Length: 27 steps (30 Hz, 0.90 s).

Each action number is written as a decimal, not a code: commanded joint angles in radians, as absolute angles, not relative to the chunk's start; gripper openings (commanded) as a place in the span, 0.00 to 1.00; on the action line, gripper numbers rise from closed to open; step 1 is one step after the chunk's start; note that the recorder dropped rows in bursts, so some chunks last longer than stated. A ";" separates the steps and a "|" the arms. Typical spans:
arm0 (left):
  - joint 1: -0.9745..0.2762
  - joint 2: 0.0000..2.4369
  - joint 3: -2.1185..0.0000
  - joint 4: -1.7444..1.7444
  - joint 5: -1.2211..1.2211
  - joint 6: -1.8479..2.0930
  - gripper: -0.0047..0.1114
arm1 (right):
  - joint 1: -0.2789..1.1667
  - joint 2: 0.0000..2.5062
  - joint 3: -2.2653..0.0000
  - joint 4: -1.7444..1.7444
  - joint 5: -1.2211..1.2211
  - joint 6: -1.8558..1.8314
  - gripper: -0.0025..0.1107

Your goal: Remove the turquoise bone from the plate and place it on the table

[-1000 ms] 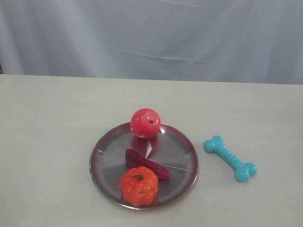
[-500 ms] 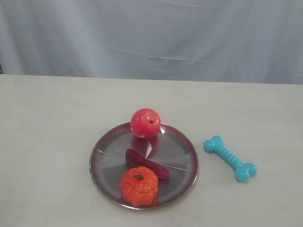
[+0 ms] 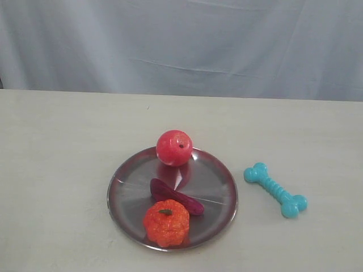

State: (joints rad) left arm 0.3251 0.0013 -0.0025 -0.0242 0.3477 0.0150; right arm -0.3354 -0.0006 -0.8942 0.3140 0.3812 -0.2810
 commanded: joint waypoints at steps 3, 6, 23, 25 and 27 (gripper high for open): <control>0.327 0.000 0.000 -0.025 0.342 0.011 0.04 | -0.389 0.000 -0.616 0.259 0.313 -0.224 0.02; 0.327 0.000 0.000 -0.025 0.342 0.011 0.04 | -0.407 0.000 -0.425 0.259 0.207 -0.129 0.02; 0.327 0.000 0.000 -0.025 0.342 0.011 0.04 | -0.407 0.000 -0.047 0.179 0.098 0.024 0.02; 0.327 0.000 0.000 -0.025 0.342 0.011 0.04 | -0.405 0.000 -0.030 0.141 0.119 0.022 0.02; 0.327 0.000 0.000 -0.025 0.342 0.011 0.04 | -0.403 0.000 -0.003 0.106 0.141 0.022 0.02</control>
State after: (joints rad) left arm 0.3251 0.0013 -0.0025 -0.0242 0.3477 0.0150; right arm -0.4009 0.0053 -0.0320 0.1640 0.1033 0.0356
